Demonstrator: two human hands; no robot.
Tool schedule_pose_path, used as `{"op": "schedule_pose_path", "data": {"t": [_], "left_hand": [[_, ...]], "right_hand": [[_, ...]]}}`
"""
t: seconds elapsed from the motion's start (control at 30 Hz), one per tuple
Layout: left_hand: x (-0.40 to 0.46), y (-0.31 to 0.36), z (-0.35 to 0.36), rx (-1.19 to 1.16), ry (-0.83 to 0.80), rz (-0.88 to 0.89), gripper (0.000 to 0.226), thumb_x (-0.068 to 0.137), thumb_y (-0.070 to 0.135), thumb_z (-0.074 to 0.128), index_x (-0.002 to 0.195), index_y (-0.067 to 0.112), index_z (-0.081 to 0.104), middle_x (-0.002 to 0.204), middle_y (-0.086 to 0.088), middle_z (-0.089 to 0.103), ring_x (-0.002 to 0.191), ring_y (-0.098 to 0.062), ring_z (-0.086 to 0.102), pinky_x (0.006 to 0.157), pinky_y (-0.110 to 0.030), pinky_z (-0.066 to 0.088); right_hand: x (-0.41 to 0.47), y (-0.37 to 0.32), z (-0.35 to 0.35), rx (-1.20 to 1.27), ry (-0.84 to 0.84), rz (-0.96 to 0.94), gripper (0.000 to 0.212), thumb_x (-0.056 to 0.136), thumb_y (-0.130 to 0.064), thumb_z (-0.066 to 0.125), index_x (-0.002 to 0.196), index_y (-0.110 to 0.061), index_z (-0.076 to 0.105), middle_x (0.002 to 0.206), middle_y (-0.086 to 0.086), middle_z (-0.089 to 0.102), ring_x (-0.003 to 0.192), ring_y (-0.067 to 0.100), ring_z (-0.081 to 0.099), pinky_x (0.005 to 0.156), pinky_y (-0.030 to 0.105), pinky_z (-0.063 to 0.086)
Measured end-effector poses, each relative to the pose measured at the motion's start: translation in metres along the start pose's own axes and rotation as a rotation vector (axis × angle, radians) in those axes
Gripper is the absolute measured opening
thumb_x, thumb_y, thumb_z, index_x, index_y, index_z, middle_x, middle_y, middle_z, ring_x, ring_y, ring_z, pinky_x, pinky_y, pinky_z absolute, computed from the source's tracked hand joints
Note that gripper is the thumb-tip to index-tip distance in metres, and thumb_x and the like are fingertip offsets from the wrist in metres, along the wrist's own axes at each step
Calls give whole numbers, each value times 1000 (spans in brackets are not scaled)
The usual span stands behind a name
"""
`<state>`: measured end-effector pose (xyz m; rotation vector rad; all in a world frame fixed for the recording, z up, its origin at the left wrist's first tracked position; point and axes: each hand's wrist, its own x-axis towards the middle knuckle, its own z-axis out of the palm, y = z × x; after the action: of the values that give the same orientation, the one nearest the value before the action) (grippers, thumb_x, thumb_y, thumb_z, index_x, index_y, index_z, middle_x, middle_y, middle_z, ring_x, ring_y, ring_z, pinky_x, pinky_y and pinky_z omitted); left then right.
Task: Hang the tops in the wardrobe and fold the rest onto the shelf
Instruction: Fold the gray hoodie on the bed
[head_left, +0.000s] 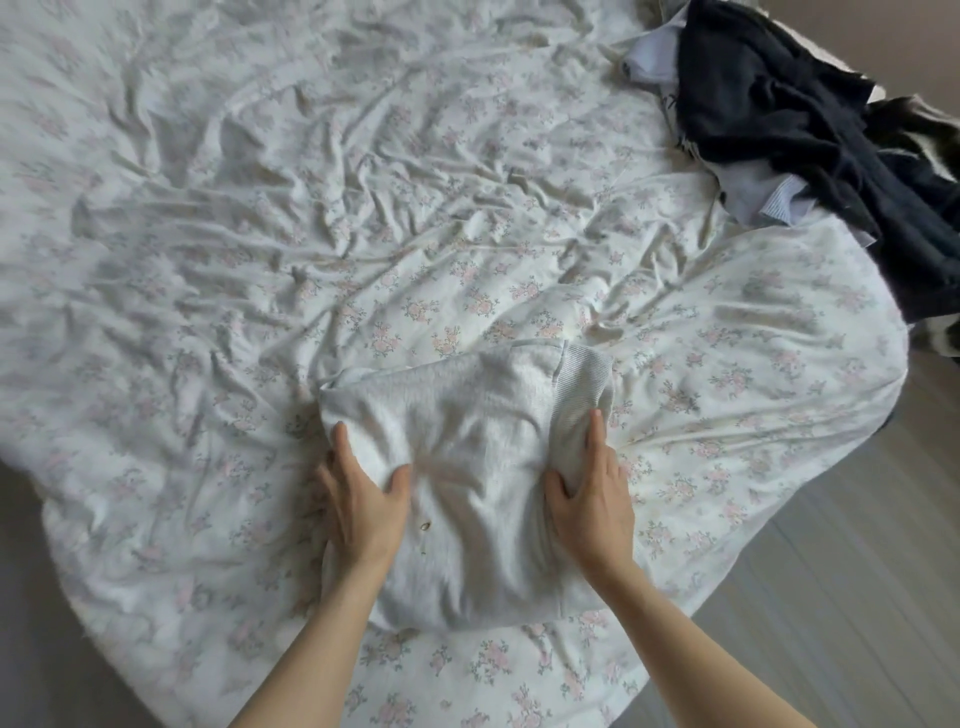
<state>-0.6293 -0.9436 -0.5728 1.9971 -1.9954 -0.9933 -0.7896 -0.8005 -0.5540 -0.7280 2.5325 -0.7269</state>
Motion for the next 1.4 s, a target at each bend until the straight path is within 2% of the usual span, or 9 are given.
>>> {"op": "schedule_pose_path", "data": {"t": [0.1, 0.2, 0.3, 0.63, 0.77, 0.97, 1.1, 1.23, 1.4], "left_hand": [[2, 4, -4, -246, 13, -260, 88, 85, 30, 66, 150, 12, 9, 153, -17, 22, 138, -34, 28, 106, -46, 31], [4, 5, -7, -163, -31, -396, 73, 84, 42, 65, 133, -6, 37, 135, -23, 47, 120, -38, 49, 88, -39, 40], [3, 6, -8, -63, -46, -321, 66, 86, 47, 61, 121, -6, 44, 125, -23, 54, 110, -39, 54, 77, -36, 38], [-25, 28, -6, 175, 124, -41, 39, 98, 31, 45, 102, -7, 50, 95, -29, 60, 87, -41, 57, 71, -46, 42], [-37, 35, -10, 403, 123, 67, 29, 93, 26, 56, 99, -1, 55, 98, -22, 62, 90, -36, 58, 80, -44, 39], [-45, 26, -3, 556, 47, 60, 67, 93, 35, 50, 145, 0, 27, 127, -16, 51, 118, -33, 49, 110, -52, 20], [-44, 24, -1, 481, 83, 92, 68, 90, 24, 60, 143, -5, 30, 110, -25, 55, 98, -41, 56, 88, -50, 42], [-41, 21, -1, 407, 90, 96, 59, 94, 17, 53, 144, -4, 29, 107, -27, 52, 90, -41, 53, 74, -48, 42], [-48, 23, 7, 355, 105, 144, 53, 90, 7, 58, 138, -5, 39, 97, -29, 52, 80, -43, 54, 68, -49, 44]], "right_hand": [[3, 4, -5, 146, -17, 173, 97, 85, -40, 61, 149, -25, -9, 142, 8, 42, 119, 29, 47, 84, 41, 48], [13, 9, -3, 244, -66, 365, 81, 77, -51, 62, 138, -12, 26, 125, 11, 54, 112, 33, 53, 89, 49, 49], [23, 10, -5, 286, -150, 425, 62, 73, -55, 64, 114, -12, 51, 104, 4, 63, 92, 26, 60, 83, 44, 51], [19, 0, -6, 237, -63, 434, 29, 85, -39, 55, 90, -12, 44, 86, 4, 55, 82, 27, 55, 77, 42, 45], [24, -1, -13, 261, -132, 530, 31, 86, -33, 53, 102, -11, 41, 101, 14, 52, 93, 34, 52, 88, 47, 45], [30, -3, -7, 262, -188, 556, 41, 84, -39, 53, 108, -6, 48, 90, 10, 59, 88, 32, 56, 79, 39, 46], [19, -6, -2, 191, -98, 432, 37, 91, -39, 47, 109, -9, 36, 88, 10, 60, 82, 32, 57, 72, 40, 42], [7, -13, 2, 95, -9, 290, 59, 94, -40, 38, 144, -19, 13, 124, 13, 57, 97, 34, 58, 77, 40, 40], [-1, -24, 6, -37, 5, 169, 66, 97, -40, 33, 149, -30, -7, 108, 14, 53, 90, 31, 53, 69, 36, 35]]}}
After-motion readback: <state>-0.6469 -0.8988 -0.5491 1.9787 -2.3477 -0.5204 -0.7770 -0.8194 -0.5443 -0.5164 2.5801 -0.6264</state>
